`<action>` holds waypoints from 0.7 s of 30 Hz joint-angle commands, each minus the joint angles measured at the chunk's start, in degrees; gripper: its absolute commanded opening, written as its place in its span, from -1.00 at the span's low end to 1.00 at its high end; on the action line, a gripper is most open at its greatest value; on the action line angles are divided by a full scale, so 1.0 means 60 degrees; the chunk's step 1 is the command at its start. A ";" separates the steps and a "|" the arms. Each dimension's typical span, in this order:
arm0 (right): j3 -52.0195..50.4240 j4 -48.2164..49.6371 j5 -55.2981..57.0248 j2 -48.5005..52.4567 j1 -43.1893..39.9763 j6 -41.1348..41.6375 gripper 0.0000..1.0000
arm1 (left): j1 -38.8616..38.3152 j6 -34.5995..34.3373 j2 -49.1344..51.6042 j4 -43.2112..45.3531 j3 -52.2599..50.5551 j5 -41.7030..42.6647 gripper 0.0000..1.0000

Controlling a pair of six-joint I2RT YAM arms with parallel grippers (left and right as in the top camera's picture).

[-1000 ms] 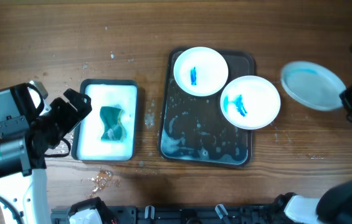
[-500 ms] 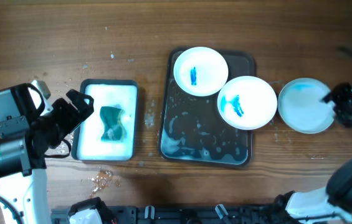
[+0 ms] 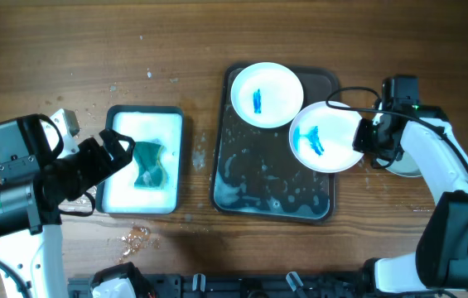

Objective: Clean dirty plates on tray and stack at the side
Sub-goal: 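Grasp the upper-right plate with the right gripper and slide it down-center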

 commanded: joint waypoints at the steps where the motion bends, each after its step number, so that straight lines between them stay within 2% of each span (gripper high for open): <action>1: -0.0109 0.0157 -0.0426 0.0073 -0.0011 0.0237 -0.70 | 0.0051 0.0346 0.0029 0.0076 0.0164 0.0222 1.00; 2: -0.0229 0.0233 -0.0444 0.0073 -0.0011 0.0346 -0.68 | 0.0051 0.0346 0.0029 0.0076 0.0164 0.0222 0.99; 4: -0.0586 0.0525 -0.0452 0.0073 -0.0011 0.0412 -0.31 | 0.0051 0.0346 0.0029 0.0062 0.0164 0.0222 0.99; 5: -0.0874 0.0816 -0.0455 0.0073 -0.0011 0.0470 -0.34 | 0.0051 0.0346 0.0029 0.0058 0.0164 0.0222 1.00; 6: -0.1147 0.1151 -0.0557 0.0073 -0.0011 0.0466 -0.47 | 0.0051 0.0350 0.0029 0.0062 0.0164 0.0222 0.99; 7: -0.1337 0.1359 -0.0630 0.0073 -0.0011 0.0375 -0.78 | 0.0051 0.0350 0.0029 0.0062 0.0164 0.0222 0.99; 8: -0.1304 0.1304 -0.0634 0.0062 -0.0011 0.0368 -0.92 | 0.0051 0.0350 0.0029 0.0062 0.0164 0.0222 0.99; 12: -0.0754 0.0248 -0.1020 -0.0889 0.0004 -0.0171 -0.91 | 0.0051 0.0346 0.0029 0.0066 0.0164 0.0222 0.99; 15: -0.0601 -0.0670 -0.1752 -0.2320 0.0379 -0.0415 -0.91 | 0.0051 0.0339 0.0029 0.0069 0.0164 0.0233 1.00; 19: -0.0678 -0.1275 -0.1854 -0.3129 0.1883 -0.0379 -0.91 | -0.0324 0.0455 0.0335 0.0033 0.0164 0.0244 0.97; 21: -0.1035 -0.0747 -0.1803 -0.2936 0.2943 0.0029 -0.91 | -0.0969 0.0452 0.0765 -0.0055 0.0164 -0.0124 0.89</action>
